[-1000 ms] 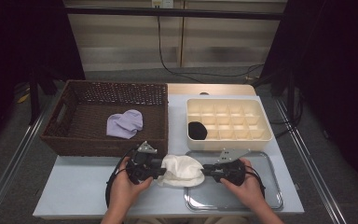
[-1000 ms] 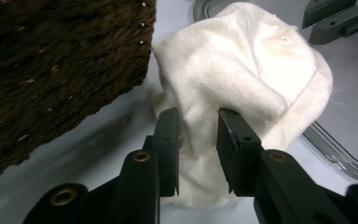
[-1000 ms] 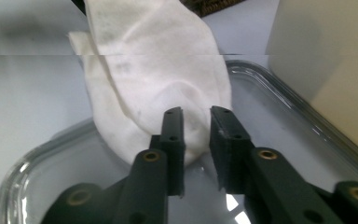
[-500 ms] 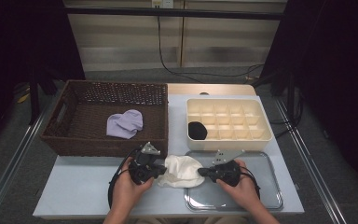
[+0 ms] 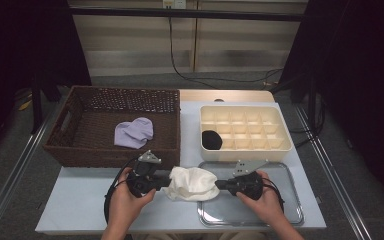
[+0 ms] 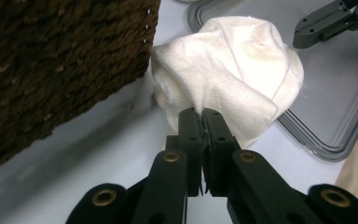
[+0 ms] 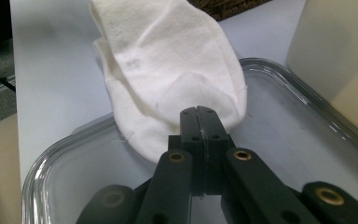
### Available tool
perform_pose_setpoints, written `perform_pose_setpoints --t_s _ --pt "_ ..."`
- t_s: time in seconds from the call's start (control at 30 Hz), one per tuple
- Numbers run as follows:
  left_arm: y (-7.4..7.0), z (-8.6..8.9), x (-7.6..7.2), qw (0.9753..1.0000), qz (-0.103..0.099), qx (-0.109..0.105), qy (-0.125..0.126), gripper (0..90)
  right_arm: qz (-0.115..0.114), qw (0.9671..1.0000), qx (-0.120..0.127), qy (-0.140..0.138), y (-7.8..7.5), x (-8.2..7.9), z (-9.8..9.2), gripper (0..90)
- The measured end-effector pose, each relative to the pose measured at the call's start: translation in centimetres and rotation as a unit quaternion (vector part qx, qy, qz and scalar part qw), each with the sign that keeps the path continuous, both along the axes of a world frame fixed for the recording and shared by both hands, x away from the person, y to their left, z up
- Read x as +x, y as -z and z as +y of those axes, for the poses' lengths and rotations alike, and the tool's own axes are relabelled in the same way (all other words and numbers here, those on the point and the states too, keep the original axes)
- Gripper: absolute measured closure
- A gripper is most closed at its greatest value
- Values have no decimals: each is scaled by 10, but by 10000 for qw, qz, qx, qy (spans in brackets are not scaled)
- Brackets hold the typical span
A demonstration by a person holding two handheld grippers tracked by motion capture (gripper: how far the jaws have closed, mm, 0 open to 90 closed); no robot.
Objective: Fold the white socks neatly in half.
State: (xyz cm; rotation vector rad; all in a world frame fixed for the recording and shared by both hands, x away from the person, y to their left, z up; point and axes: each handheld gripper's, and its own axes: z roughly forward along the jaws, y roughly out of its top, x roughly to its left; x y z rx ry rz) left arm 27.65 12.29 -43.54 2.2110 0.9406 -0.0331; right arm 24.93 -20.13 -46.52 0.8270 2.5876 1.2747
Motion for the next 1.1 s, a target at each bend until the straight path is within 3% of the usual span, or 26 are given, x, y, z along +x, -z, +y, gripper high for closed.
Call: perform_pose_setpoints --t_s 0.1,0.17,0.3,0.4,0.47,0.57,0.67,0.73,0.8,0.97,1.1 --pt "4 0 -1 10000 34 47 -5 864 20 10000 21 10 3 0 1 900" --pt "9 -2 0 9999 52 130 -12 857 -67 10000 -20 48 5 0 3 822" --pt "14 -5 1 9998 66 174 6 848 -299 9993 -59 224 1 2 5 770" --pt "16 -7 3 9996 26 281 22 848 -324 9992 46 247 -3 3 8 731" --pt "17 -9 2 9997 35 239 19 848 -334 9993 61 179 -4 4 14 679" --pt "18 -9 3 9997 39 236 52 848 -291 9994 -49 165 5 7 23 645" --pt "19 -10 4 9997 35 240 49 848 -138 9997 -171 109 16 9 27 688" --pt "20 -11 3 9996 59 247 87 850 -53 9999 -148 47 14 9 28 829" --pt "19 -11 3 9996 30 270 98 855 -42 9999 -147 44 15 8 28 889" --pt "16 -9 2 9998 18 204 44 856 107 9999 11 78 13 10 23 900" --pt "11 -5 2 9999 10 127 48 856 45 9999 116 85 5 8 18 900"
